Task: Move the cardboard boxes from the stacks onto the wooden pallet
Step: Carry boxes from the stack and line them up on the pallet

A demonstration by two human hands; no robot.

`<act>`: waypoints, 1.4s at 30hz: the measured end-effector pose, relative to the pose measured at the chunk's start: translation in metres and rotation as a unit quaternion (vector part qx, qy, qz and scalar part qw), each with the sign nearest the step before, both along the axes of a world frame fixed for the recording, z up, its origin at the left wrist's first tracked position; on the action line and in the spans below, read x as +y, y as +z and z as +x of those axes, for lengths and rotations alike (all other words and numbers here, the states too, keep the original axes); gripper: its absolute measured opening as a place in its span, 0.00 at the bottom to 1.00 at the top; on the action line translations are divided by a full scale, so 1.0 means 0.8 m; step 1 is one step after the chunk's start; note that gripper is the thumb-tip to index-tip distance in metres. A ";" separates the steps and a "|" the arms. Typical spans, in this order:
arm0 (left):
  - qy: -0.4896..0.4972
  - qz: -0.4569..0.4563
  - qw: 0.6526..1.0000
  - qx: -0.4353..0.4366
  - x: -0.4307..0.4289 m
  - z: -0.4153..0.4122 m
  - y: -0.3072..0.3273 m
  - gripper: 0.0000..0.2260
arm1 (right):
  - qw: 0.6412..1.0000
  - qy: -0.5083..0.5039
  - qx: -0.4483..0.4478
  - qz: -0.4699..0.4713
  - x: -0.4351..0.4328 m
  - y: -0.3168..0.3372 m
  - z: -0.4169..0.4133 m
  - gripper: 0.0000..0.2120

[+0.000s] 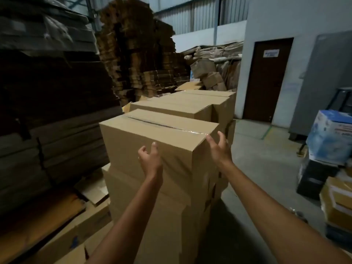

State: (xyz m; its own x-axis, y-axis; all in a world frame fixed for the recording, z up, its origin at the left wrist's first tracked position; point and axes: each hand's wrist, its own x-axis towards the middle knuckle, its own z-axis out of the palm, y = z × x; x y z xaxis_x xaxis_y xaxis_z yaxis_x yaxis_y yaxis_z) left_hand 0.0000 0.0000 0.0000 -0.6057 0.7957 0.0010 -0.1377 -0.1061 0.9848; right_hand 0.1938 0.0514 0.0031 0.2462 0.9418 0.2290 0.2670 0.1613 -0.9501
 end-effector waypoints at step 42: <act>-0.087 0.056 0.990 -0.096 -0.115 -0.053 0.040 0.27 | 0.945 0.172 0.235 -0.150 -0.052 0.051 -0.014 0.22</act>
State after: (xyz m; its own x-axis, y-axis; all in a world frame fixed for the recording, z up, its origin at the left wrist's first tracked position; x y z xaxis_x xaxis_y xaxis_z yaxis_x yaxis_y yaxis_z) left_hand -0.0425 -0.0924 0.0323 -0.4578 0.8890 -0.0060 -0.3465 -0.1722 0.9221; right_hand 0.1823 0.0100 0.0438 -0.0775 0.9899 -0.1189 -0.2159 -0.1331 -0.9673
